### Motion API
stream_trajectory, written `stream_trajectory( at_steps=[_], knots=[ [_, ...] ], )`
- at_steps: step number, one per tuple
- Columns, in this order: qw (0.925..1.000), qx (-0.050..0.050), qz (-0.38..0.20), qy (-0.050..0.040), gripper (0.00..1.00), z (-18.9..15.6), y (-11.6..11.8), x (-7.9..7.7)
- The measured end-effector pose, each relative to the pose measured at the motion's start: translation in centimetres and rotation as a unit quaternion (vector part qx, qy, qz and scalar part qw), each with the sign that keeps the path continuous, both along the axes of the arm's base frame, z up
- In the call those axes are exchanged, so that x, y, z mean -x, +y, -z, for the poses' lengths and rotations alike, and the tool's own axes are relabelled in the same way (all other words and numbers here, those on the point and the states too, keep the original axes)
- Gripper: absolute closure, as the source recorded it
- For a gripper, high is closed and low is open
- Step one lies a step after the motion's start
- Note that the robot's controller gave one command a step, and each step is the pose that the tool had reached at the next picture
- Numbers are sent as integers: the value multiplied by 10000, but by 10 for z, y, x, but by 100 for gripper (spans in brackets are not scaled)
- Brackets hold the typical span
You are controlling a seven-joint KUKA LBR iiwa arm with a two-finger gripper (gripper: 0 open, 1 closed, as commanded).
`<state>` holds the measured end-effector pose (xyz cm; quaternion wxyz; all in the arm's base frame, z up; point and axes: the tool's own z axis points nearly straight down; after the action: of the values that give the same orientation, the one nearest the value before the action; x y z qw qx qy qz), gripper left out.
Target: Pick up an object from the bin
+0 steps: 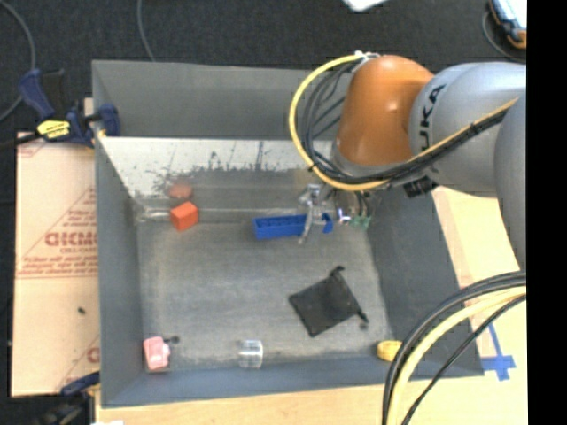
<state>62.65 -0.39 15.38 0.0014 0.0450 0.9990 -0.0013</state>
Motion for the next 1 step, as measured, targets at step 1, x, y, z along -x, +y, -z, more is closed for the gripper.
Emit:
stream_trajectory(
  at_steps=[1],
  knots=[
    [9999,-13,112,-22,100,82,-2,-6]
  ],
)
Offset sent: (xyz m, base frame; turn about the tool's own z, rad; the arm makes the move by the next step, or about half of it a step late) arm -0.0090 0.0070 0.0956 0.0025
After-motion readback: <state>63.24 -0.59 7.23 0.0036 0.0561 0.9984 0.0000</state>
